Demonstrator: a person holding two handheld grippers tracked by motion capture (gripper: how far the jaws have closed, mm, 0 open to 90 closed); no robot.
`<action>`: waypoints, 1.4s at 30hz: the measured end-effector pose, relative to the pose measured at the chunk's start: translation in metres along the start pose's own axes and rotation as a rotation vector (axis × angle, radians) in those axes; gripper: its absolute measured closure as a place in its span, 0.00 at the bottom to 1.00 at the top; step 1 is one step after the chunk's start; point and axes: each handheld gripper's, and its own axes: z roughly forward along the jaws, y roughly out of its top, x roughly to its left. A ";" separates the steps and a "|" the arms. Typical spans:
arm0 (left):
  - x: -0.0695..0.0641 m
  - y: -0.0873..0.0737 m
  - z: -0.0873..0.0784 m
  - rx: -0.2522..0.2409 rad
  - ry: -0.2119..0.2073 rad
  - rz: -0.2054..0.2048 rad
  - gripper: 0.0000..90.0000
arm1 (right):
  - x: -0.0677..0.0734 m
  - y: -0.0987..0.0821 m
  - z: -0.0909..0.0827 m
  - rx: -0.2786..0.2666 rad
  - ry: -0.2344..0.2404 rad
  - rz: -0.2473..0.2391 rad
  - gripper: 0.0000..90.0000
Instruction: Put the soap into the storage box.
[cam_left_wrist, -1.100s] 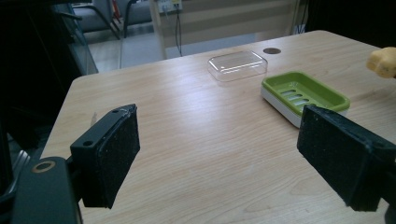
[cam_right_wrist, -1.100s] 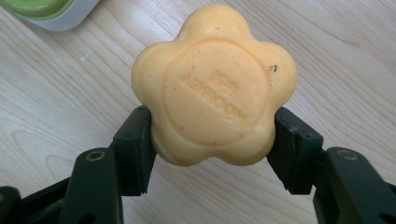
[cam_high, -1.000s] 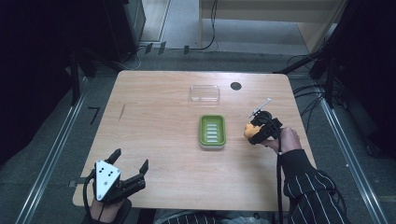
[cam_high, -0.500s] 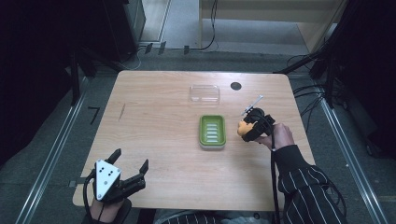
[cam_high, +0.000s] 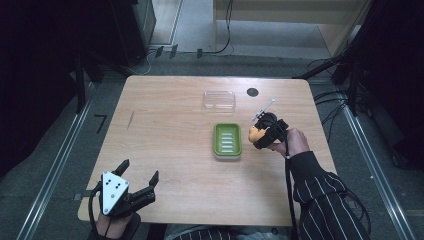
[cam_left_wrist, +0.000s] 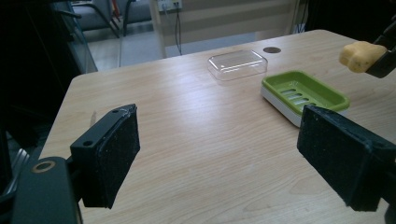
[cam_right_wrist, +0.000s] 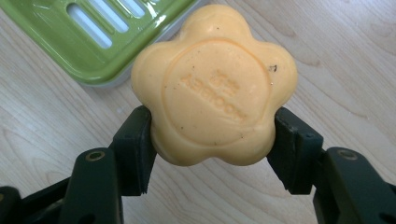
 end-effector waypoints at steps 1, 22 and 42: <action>0.000 0.000 0.000 0.000 0.001 -0.001 0.15 | 0.001 0.001 0.000 -0.002 0.001 -0.001 0.45; 0.000 0.000 -0.001 -0.005 0.003 -0.001 0.15 | 0.012 0.019 0.000 -0.017 0.001 -0.038 0.45; 0.001 -0.001 -0.003 -0.006 0.009 -0.004 0.15 | 0.026 0.040 0.007 -0.018 0.026 -0.087 0.45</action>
